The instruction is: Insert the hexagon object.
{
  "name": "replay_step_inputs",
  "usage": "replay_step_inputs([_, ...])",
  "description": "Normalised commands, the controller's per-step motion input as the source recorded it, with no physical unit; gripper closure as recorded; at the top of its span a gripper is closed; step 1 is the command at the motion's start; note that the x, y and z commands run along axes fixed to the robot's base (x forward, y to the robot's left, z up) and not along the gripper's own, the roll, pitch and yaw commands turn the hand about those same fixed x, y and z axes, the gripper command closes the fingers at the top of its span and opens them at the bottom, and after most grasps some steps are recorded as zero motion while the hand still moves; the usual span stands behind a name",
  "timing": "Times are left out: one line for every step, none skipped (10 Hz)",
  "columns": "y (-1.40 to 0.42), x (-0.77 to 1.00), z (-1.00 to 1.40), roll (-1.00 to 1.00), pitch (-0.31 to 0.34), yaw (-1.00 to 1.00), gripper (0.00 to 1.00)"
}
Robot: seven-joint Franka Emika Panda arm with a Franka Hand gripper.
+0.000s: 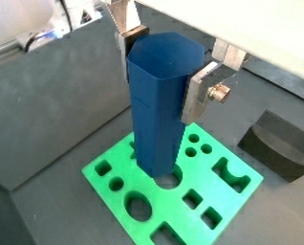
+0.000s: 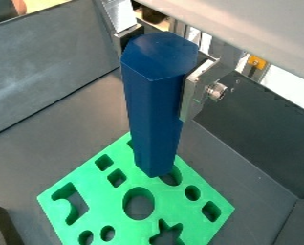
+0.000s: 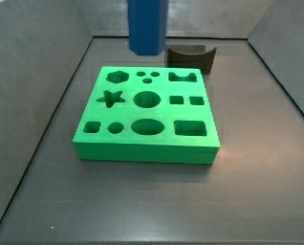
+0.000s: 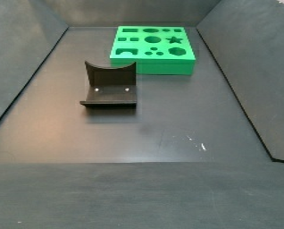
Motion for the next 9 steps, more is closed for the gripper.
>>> replay_step_inputs([0.09,-0.52,-0.07,0.00,-0.016,-0.74,1.00])
replay_step_inputs([0.37,-0.59,-0.17,0.00,0.000,-0.49,1.00])
replay_step_inputs([0.52,-0.65,-0.18,0.00,0.000,-0.34,1.00])
replay_step_inputs([0.64,-0.69,-0.19,0.00,-0.003,-0.22,1.00])
replay_step_inputs([0.76,-0.60,-0.36,0.00,-0.020,-0.14,1.00])
replay_step_inputs([0.81,-0.31,-0.58,0.00,-0.043,-0.13,1.00])
replay_step_inputs([0.76,-0.19,-0.62,-0.01,-0.051,-0.19,1.00])
replay_step_inputs([0.38,-0.13,-0.61,-0.04,-0.074,-0.56,1.00])
replay_step_inputs([0.07,0.00,-0.55,-0.04,-0.124,-0.89,1.00])
